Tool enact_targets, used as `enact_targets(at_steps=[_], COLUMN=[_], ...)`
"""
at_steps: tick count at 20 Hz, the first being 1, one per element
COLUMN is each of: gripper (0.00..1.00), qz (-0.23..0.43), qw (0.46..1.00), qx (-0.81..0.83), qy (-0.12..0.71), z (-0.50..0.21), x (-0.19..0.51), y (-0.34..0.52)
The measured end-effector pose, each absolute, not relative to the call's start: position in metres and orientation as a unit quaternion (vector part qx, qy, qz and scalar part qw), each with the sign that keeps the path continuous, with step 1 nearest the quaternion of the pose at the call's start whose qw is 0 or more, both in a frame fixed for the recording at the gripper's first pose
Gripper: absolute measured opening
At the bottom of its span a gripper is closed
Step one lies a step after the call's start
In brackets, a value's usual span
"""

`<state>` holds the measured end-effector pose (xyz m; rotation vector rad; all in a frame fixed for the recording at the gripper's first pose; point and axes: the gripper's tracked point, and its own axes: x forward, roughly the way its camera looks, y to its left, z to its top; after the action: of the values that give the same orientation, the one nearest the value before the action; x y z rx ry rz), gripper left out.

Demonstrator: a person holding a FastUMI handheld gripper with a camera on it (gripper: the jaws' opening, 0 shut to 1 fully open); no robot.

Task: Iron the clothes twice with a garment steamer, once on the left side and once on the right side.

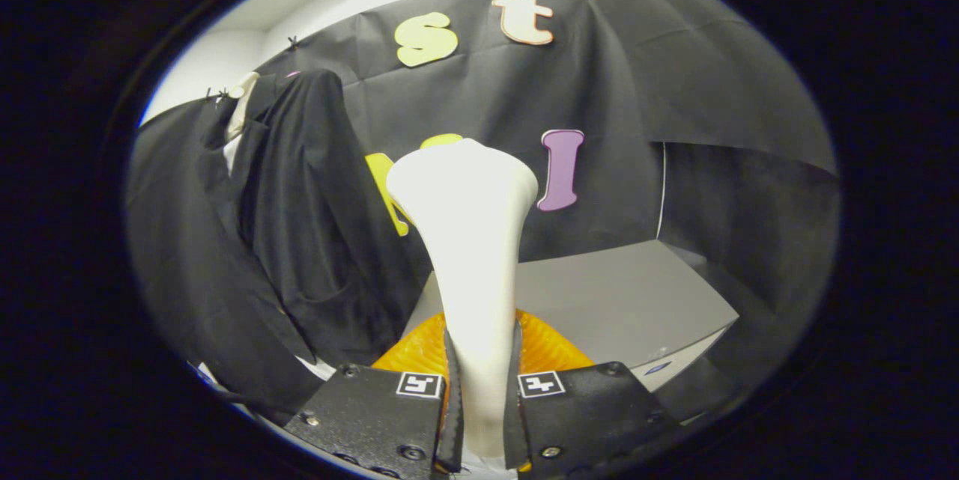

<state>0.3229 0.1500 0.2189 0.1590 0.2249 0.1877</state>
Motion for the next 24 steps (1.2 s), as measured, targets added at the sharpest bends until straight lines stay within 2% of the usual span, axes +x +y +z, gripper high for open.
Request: enact_targets(at_steps=[9,24], gripper=[0.24,0.24], qz=[0.08,0.051], qw=[0.994,0.999], qx=[0.05,0.015], qy=[0.053,0.008], z=[0.278,0.336], x=[0.293,0.321], y=[0.266,0.408])
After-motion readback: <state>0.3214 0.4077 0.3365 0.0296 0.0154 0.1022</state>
